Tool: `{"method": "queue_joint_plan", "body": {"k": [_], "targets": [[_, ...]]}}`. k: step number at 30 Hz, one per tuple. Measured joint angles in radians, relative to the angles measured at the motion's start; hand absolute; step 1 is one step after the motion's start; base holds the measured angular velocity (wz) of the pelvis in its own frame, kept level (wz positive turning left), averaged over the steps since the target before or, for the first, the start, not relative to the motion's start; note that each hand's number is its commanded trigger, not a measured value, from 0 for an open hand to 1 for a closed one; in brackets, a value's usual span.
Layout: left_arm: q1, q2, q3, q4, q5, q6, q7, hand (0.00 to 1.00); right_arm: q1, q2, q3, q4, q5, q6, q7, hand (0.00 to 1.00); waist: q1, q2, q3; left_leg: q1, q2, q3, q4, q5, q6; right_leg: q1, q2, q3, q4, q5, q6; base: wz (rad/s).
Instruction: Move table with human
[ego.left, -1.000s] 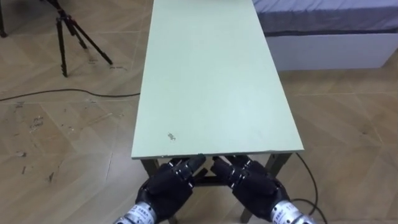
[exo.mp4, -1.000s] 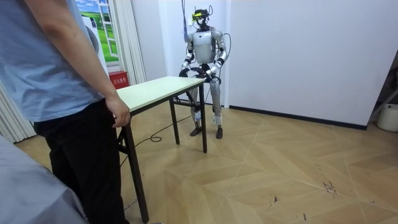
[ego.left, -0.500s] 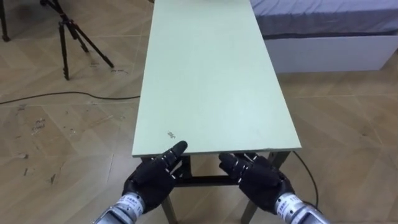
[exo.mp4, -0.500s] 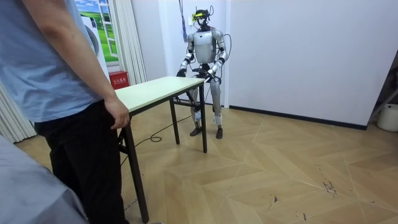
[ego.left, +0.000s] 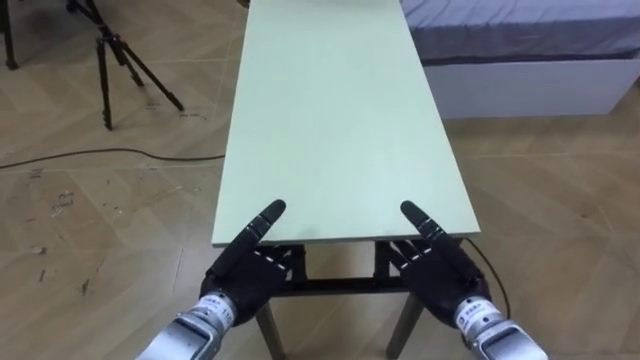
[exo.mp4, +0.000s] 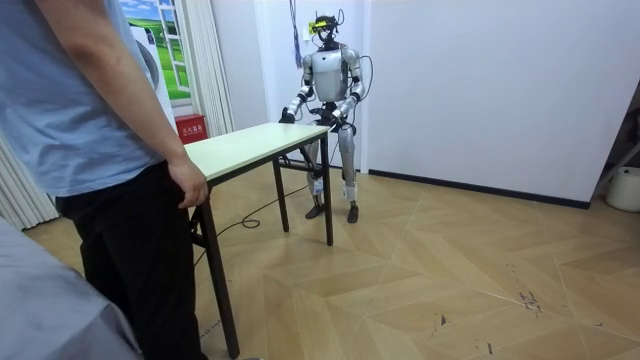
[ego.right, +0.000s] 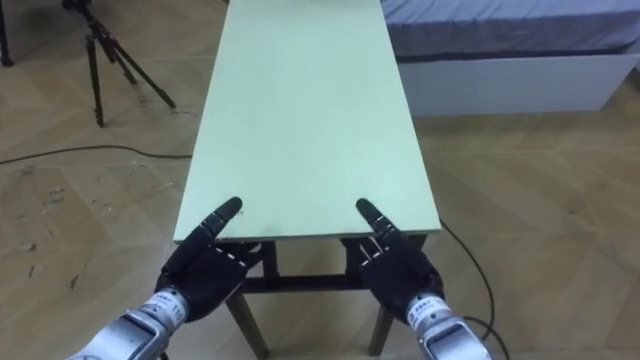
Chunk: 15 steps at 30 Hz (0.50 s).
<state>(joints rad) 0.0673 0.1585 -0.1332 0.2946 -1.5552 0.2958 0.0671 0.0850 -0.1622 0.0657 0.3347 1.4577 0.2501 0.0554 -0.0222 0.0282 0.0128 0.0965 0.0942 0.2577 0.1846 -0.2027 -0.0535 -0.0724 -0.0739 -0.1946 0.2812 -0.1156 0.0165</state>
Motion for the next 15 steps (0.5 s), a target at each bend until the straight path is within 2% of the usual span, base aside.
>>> {"method": "queue_joint_plan", "body": {"k": [1,4,8,12,15], "targets": [[0.0,-0.011,0.006,0.0,-0.013,0.0,0.014,0.0,-0.001,0.008,-0.003,0.0,0.004,-0.007,-0.008,0.0,0.001,0.006,-0.0038,-0.001,0.001,0.0,-0.002,0.0,0.0,0.001,0.003,0.0,-0.009,0.007,0.0,-0.04],[-0.003,-0.021,0.015,-0.002,-0.025,-0.001,0.045,0.0,-0.003,0.021,-0.007,-0.009,0.027,-0.013,-0.035,0.0,-0.001,0.013,-0.0078,0.001,0.0,0.0,-0.002,0.0,0.0,0.001,0.003,0.003,-0.009,0.008,0.0,-0.01],[-0.006,-0.027,0.02,-0.015,-0.028,-0.001,0.083,0.0,-0.002,0.026,-0.009,-0.037,0.094,-0.017,-0.096,0.0,-0.001,0.014,-0.0075,0.002,0.0,-0.001,-0.002,0.0,0.0,0.002,0.003,0.004,-0.009,0.009,-0.001,0.0],[-0.005,-0.035,0.026,-0.019,-0.028,-0.002,0.093,0.0,-0.002,0.057,-0.014,-0.047,0.152,-0.048,-0.126,0.0,-0.002,0.015,-0.0068,0.0,0.0,-0.001,0.0,0.0,0.0,0.001,0.003,0.005,-0.009,0.009,-0.001,0.0],[-0.005,-0.048,0.036,-0.027,-0.028,-0.004,0.11,0.0,-0.002,0.062,-0.015,-0.062,0.155,-0.054,-0.146,0.0,-0.003,0.017,-0.0051,-0.003,0.0,-0.003,0.0,0.0,0.0,-0.001,0.002,0.005,-0.009,0.009,-0.001,0.0]]}}
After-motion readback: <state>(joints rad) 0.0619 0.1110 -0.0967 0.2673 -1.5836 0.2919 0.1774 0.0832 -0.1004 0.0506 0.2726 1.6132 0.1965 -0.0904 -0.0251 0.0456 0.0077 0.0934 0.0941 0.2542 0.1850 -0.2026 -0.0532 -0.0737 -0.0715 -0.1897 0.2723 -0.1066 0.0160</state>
